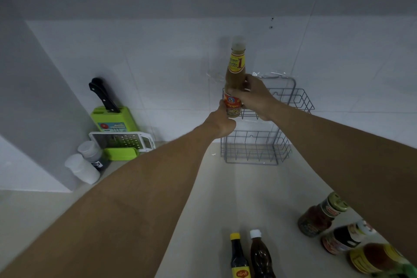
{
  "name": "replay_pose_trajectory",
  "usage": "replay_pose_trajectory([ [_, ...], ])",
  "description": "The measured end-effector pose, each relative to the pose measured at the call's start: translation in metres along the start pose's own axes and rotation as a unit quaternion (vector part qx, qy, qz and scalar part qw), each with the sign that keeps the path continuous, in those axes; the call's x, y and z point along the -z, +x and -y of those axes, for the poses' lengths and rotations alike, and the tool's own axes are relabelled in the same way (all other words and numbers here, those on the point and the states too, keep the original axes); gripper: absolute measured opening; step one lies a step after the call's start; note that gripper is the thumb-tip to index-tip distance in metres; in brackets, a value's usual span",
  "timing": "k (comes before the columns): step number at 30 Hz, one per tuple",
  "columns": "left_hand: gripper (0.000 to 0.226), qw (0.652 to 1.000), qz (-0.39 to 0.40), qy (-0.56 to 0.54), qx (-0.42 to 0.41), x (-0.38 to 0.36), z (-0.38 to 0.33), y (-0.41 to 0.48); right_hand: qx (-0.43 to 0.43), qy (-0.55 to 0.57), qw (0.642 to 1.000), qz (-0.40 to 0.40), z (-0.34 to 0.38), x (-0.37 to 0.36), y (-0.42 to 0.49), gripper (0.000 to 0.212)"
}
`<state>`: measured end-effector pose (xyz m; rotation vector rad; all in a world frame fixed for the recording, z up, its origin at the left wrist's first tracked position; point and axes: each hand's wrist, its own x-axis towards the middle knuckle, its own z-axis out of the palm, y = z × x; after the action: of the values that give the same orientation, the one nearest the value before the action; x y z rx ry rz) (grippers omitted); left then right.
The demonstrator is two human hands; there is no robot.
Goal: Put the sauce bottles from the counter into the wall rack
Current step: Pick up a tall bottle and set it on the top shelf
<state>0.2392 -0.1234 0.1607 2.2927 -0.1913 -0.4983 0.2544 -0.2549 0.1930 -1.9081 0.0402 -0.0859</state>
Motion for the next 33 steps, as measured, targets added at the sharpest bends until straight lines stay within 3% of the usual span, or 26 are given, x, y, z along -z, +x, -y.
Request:
replay_pose_trajectory([
  [13,0.087,0.999,-0.003,0.024,-0.023,0.0,0.003,-0.003,-0.006,-0.016,1.0,0.01,0.002,-0.007,-0.006,0.056],
  [17,0.079,0.997,-0.043,0.048,-0.05,-0.003,0.013,-0.01,-0.012,-0.029,0.999,0.014,0.006,-0.01,-0.019,0.059],
  [21,0.073,0.99,-0.096,0.094,-0.038,-0.026,0.037,-0.028,0.015,-0.074,0.992,-0.105,-0.007,-0.014,-0.043,0.073],
  [25,0.065,0.981,-0.114,0.14,-0.067,-0.056,0.075,-0.051,0.061,-0.109,0.974,-0.19,-0.04,-0.02,-0.08,0.054],
  [29,0.062,0.977,-0.079,0.193,-0.052,-0.099,0.12,-0.07,0.031,-0.197,0.97,-0.142,-0.089,-0.035,-0.13,0.037],
  [33,0.061,0.974,-0.03,0.219,-0.046,-0.143,0.158,-0.095,-0.045,-0.286,0.955,-0.066,-0.137,-0.057,-0.19,0.04],
])
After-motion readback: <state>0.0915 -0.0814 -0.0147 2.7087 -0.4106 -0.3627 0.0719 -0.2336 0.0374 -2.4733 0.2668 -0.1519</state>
